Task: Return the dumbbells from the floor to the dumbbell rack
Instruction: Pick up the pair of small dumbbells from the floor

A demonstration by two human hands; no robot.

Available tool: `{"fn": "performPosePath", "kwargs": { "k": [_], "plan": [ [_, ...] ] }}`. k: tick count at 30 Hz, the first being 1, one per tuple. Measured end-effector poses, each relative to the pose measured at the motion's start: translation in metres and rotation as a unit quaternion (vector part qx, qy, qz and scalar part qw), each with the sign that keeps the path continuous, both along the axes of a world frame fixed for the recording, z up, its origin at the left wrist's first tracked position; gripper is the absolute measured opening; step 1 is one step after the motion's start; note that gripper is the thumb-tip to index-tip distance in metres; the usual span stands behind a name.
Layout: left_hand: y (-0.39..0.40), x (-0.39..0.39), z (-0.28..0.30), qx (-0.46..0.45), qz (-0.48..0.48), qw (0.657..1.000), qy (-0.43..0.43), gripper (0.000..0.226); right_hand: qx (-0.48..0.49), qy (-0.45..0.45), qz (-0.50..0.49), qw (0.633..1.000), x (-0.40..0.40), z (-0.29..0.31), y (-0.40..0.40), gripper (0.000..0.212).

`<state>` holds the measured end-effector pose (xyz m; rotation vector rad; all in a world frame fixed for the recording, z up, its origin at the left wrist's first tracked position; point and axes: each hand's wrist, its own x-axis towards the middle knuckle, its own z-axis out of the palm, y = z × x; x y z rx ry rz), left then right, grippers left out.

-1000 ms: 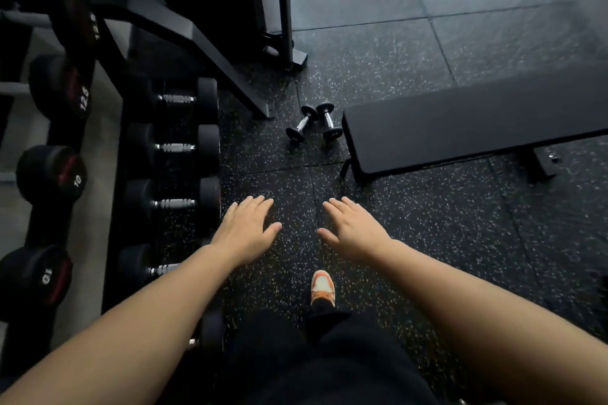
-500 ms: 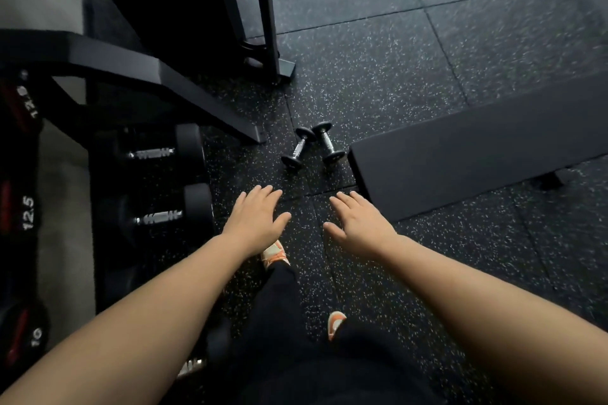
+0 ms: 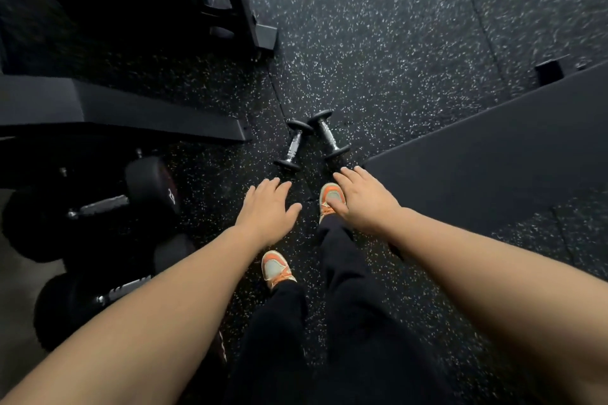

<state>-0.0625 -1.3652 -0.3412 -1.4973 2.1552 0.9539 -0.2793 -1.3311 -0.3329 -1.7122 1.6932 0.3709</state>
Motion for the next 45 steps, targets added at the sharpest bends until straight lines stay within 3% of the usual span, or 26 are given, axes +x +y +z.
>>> {"fn": "performPosePath", "kwargs": {
  "k": [10,16,22,26,29,34,37,40,45],
  "plan": [
    [-0.101,-0.05,-0.123,0.031,0.046,0.998,-0.029,0.06,0.055,-0.013,0.038,0.998,-0.043,-0.129,-0.125,0.067],
    [-0.147,-0.067,-0.235,0.052,0.036,0.998,-0.013,0.058,0.099,-0.004,0.016,0.995,-0.054,-0.233,-0.174,0.065],
    [-0.175,-0.083,-0.37,0.029,0.011,0.999,-0.01,0.057,0.155,-0.024,-0.116,0.981,-0.062,-0.368,-0.204,0.058],
    [-0.178,-0.091,-0.445,0.077,0.107,0.991,0.035,0.066,0.148,-0.016,-0.188,0.971,-0.072,-0.442,-0.214,0.055],
    [-0.184,-0.097,-0.489,0.101,0.181,0.977,0.048,0.059,0.142,-0.01,-0.233,0.962,-0.078,-0.485,-0.215,0.054],
    [-0.188,-0.103,-0.529,0.136,0.29,0.946,0.058,0.045,0.145,-0.05,-0.294,0.943,-0.073,-0.528,-0.212,0.053],
    [-0.185,-0.105,-0.54,0.15,0.328,0.931,0.051,0.038,0.108,-0.068,-0.341,0.931,-0.07,-0.54,-0.212,0.037],
    [-0.184,-0.106,-0.542,0.163,0.341,0.924,0.056,0.03,0.097,-0.089,-0.368,0.921,-0.069,-0.541,-0.209,0.022],
    [-0.182,-0.1,-0.518,0.157,0.386,0.907,0.058,0.027,0.091,-0.092,-0.389,0.912,-0.07,-0.516,-0.201,0.02]
  ]
}}
